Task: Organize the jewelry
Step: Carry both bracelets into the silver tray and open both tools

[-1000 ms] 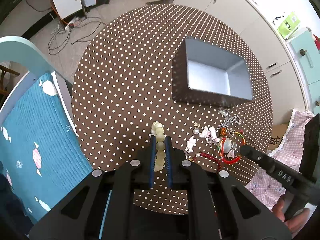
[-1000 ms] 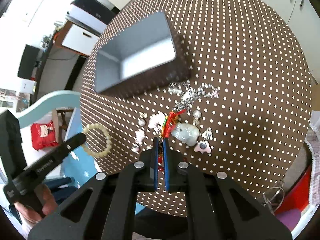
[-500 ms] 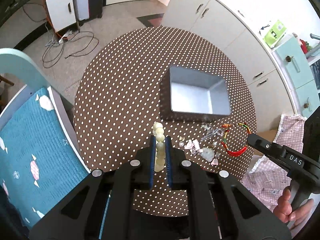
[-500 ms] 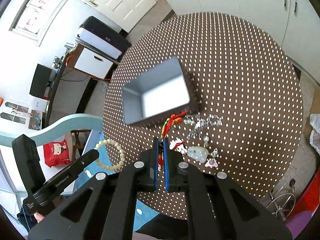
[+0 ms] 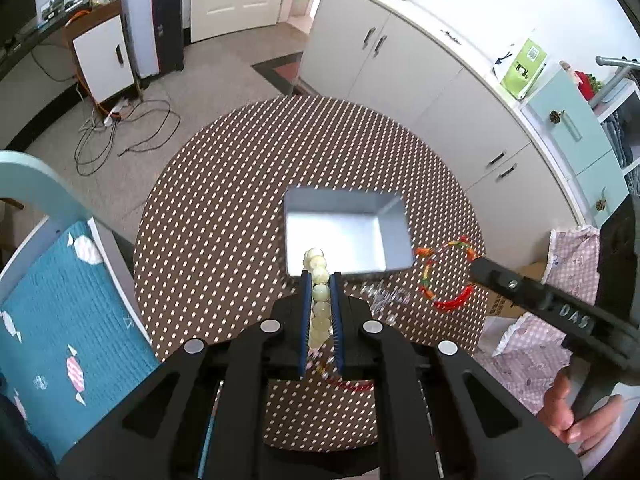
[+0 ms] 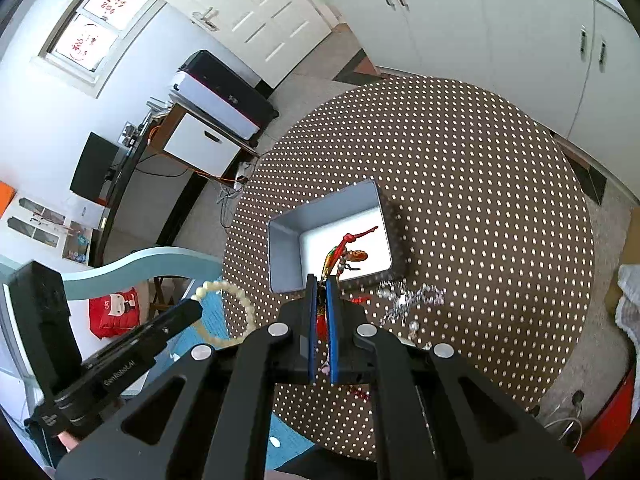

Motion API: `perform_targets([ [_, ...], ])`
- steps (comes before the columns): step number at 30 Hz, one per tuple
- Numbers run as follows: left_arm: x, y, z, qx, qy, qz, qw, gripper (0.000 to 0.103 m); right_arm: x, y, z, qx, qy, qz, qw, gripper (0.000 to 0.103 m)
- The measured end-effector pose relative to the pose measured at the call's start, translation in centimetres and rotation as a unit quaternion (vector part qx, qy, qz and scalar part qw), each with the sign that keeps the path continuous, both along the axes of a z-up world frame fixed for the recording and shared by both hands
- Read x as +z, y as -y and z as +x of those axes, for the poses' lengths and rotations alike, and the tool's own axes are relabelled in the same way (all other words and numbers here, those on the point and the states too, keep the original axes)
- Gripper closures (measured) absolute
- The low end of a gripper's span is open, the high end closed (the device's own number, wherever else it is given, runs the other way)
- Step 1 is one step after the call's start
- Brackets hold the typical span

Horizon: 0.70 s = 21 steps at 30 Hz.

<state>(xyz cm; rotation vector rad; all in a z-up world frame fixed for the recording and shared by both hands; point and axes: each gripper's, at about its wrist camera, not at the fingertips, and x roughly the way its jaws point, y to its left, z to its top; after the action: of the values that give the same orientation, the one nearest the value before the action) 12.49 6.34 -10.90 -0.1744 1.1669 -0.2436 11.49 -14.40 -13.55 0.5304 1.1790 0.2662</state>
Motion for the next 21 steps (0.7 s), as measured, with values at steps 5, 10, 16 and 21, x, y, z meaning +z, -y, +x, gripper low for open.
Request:
perform_targets([
  [5,0.3,2.1,2.0,-0.004,0.004,0.004,1.0000,0.094,-0.8,0.3,2.1,0.016,-0.002,0.007,1.000,0.099],
  [10,-1.6,4.4,4.4,-0.012,-0.014,0.026,0.9995,0.094,-2.5,0.2,4.6,0.040,-0.015,0.016,0.999,0.099],
  [16,-4.0,5.7,6.4,-0.010,-0.035,0.031,0.9989,0.094,-4.6,-0.7,6.8,0.063,-0.034,0.019,0.997,0.099],
  [21,-5.8,6.1,7.5,-0.007,-0.049,0.036,0.9981,0.094,-6.2,-1.3,8.0,0.075,-0.052,0.021,0.996,0.099],
])
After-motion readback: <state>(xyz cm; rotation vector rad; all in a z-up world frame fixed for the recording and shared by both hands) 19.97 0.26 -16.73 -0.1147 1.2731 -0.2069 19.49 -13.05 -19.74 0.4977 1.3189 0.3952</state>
